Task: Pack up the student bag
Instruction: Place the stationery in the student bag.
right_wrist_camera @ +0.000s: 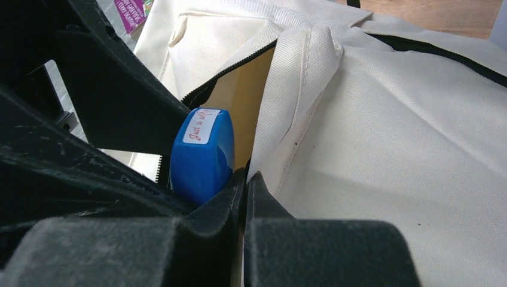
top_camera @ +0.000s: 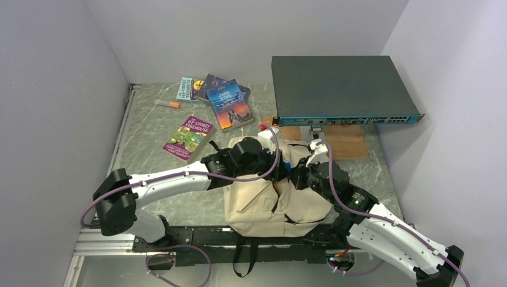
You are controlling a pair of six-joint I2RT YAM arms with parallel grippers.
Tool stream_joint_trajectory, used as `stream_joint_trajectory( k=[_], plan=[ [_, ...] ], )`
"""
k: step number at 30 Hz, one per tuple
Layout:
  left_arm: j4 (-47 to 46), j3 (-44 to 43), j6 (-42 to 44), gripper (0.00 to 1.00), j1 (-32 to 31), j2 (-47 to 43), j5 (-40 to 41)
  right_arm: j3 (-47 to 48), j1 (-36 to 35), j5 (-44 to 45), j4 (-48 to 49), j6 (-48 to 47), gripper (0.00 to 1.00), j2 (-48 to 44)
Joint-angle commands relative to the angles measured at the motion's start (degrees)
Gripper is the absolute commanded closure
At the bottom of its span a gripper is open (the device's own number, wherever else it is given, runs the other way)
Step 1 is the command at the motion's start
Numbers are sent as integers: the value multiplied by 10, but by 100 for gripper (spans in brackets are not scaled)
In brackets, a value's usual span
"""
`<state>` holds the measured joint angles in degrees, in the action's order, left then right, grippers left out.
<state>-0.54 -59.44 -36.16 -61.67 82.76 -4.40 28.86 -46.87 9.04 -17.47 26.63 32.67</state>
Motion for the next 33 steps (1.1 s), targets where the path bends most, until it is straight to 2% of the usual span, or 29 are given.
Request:
stream_joint_trajectory(
  k=[1,8,13,19,27,31,33],
  plan=[
    [28,-37,25,53,-1,3,34,45,-3,-4,47,1,100,-17],
    [65,-47,28,42,-1,4,43,41,-2,-9,53,3,100,-16],
    [79,-52,27,20,-1,-4,42,46,-3,-8,46,-1,100,-15],
    [70,-40,28,10,-1,-51,38,45,-2,-3,41,-4,100,-22],
    [149,-24,29,10,3,-122,94,40,-2,-7,47,-2,100,-22],
    [153,14,-8,15,19,-142,91,41,-2,-10,46,0,100,-21],
    [138,31,-32,23,33,-130,59,41,-2,-12,48,0,100,-21]
  ],
)
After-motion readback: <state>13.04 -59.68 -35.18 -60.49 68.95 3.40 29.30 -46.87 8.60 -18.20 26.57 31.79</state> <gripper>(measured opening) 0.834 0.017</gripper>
